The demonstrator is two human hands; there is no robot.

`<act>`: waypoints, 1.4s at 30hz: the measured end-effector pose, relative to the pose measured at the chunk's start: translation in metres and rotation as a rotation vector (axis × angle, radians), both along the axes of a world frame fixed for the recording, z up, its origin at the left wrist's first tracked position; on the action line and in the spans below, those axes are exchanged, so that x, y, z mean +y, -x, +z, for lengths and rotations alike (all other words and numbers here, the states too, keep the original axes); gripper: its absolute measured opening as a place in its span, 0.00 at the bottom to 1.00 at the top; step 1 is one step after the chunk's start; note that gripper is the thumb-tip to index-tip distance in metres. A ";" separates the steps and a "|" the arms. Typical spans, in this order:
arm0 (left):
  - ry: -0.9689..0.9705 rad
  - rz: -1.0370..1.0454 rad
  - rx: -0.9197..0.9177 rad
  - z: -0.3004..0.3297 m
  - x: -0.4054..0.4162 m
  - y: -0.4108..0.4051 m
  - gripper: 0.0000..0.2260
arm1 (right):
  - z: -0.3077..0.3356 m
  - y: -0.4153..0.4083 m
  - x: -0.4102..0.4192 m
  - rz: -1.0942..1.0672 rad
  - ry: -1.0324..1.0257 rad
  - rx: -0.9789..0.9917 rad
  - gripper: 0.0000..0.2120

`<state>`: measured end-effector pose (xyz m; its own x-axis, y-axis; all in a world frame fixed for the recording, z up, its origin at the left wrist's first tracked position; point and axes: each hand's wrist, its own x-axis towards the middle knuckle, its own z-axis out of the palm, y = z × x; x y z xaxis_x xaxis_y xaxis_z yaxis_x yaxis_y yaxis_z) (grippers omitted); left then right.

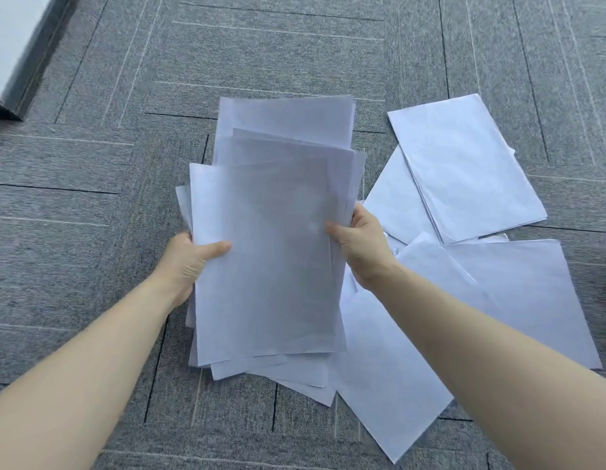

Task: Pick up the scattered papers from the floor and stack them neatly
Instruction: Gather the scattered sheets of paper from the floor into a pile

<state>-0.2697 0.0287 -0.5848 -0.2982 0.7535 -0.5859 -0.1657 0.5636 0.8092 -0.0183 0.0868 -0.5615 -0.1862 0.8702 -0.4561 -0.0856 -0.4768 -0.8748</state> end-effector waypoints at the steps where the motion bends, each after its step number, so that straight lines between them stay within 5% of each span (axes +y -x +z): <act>1: 0.010 0.006 0.031 -0.002 -0.001 0.001 0.15 | 0.002 -0.001 0.000 0.023 -0.003 0.037 0.14; 4: 0.022 0.048 0.100 -0.005 -0.004 0.007 0.13 | -0.002 -0.014 0.001 0.155 -0.007 -0.120 0.07; 9: 0.016 0.125 0.150 -0.007 -0.009 0.019 0.11 | -0.020 -0.056 -0.002 0.691 -0.278 -0.964 0.14; 13: 0.025 0.158 0.158 -0.008 -0.015 0.023 0.12 | -0.011 -0.071 -0.010 1.105 -0.370 -1.192 0.18; 17: 0.030 0.186 0.142 -0.008 -0.018 0.023 0.18 | -0.012 -0.073 -0.016 1.260 -0.524 -1.371 0.31; 23: 0.040 0.175 0.110 -0.009 -0.028 0.019 0.18 | -0.021 -0.078 -0.020 1.201 -0.577 -1.415 0.33; 31: 0.019 0.147 0.059 -0.010 -0.034 0.014 0.13 | -0.023 -0.091 -0.027 1.041 -0.767 -1.245 0.05; 36: 0.012 0.157 0.023 -0.008 -0.032 0.013 0.18 | -0.021 -0.092 -0.027 0.940 -0.755 -1.188 0.13; 42: 0.009 0.160 0.007 -0.007 -0.030 0.010 0.21 | -0.017 -0.103 -0.023 1.067 -0.578 -1.347 0.26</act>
<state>-0.2800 -0.0012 -0.5920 -0.4183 0.6904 -0.5902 -0.2484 0.5380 0.8055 0.0846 0.0633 -0.5784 -0.5088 0.7237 -0.4662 0.8497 0.5093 -0.1366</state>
